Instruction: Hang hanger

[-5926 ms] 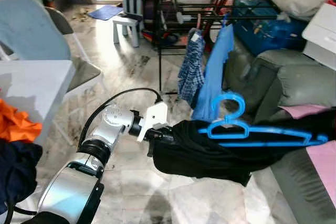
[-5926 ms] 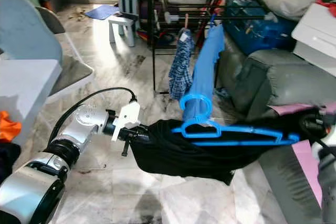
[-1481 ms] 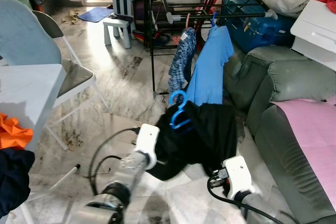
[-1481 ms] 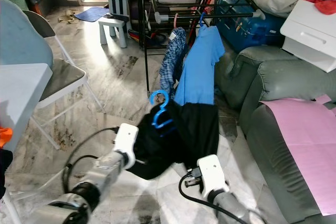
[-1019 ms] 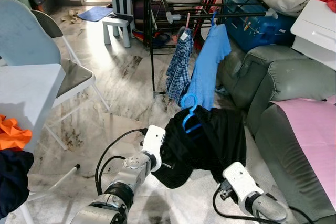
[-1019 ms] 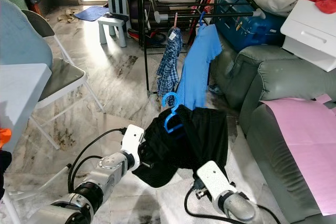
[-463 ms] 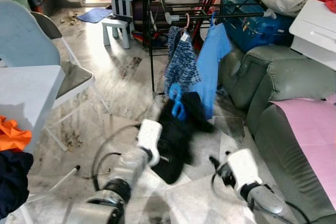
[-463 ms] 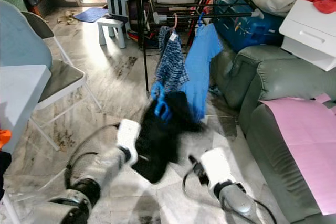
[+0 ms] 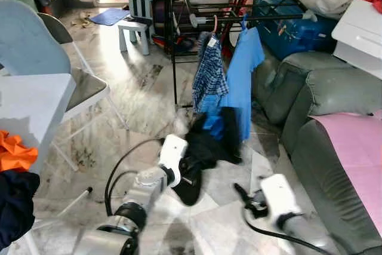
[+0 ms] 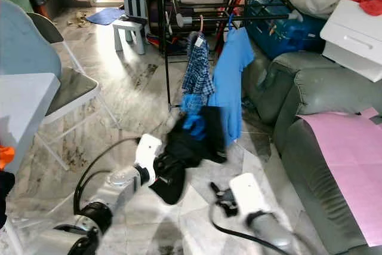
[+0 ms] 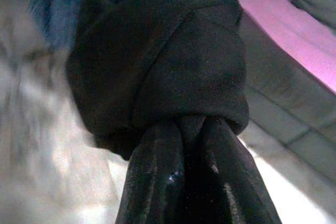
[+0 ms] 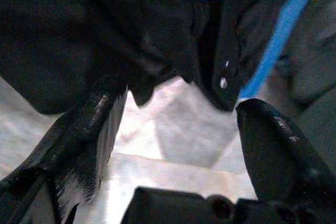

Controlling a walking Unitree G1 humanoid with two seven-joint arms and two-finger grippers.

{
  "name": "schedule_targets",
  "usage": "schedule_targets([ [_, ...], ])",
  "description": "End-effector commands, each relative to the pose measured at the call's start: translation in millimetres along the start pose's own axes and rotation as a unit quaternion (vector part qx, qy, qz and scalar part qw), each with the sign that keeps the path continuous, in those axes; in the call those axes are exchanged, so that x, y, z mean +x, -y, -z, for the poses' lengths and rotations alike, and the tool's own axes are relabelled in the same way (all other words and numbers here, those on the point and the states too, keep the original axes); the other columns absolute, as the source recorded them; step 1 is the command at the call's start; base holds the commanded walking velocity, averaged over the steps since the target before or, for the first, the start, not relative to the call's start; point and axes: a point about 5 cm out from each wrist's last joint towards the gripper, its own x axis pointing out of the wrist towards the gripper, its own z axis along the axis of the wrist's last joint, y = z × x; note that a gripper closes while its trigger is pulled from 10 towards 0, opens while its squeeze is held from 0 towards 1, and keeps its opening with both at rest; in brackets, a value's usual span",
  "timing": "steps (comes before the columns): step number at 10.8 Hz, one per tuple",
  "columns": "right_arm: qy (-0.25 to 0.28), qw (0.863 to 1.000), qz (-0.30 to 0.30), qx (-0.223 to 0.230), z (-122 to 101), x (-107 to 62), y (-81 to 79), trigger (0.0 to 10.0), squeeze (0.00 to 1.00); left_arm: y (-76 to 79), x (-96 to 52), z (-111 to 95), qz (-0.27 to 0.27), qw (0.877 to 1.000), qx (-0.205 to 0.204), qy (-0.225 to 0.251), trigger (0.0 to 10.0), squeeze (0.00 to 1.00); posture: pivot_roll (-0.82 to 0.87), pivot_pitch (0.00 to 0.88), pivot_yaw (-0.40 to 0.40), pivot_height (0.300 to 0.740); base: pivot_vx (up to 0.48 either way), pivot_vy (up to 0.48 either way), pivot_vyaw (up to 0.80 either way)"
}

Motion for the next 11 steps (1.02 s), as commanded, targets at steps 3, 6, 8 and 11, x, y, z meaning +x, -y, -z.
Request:
schedule_targets([
  [3, 0.019, 0.993, -0.009, -0.116, -23.3, -23.7, 36.4, 10.0, 1.0, -7.7, -6.7, -23.0, 0.11, 0.98, 0.166, 0.004, 0.0, 0.0, -0.07, 0.0, -0.008, 0.74, 0.0, 0.0, 0.0],
  [6, 0.006, 0.983, -0.057, -0.173, -31.1, -41.7, 48.2, 10.0, 1.0, -4.2, -15.3, -17.5, 0.191, 0.956, 0.221, -0.014, 0.0, 0.0, -0.08, 0.0, -0.009, 0.74, 0.0, 0.0, 0.0],
  [8, -0.016, 0.978, -0.093, -0.186, -30.8, -48.3, 50.5, 10.0, 1.0, 4.9, -20.3, -21.1, 0.267, 0.933, 0.243, 0.013, 0.0, 0.0, -0.08, 0.0, -0.01, 0.74, 0.0, 0.0, 0.0],
  [11, -0.038, 0.967, -0.123, -0.221, -37.8, -55.7, 61.6, 10.0, 0.49, 13.4, -20.9, -30.0, 0.325, 0.909, 0.26, 0.037, 0.0, 0.0, -0.07, 0.0, -0.011, 0.74, 0.0, 0.0, 0.0],
])
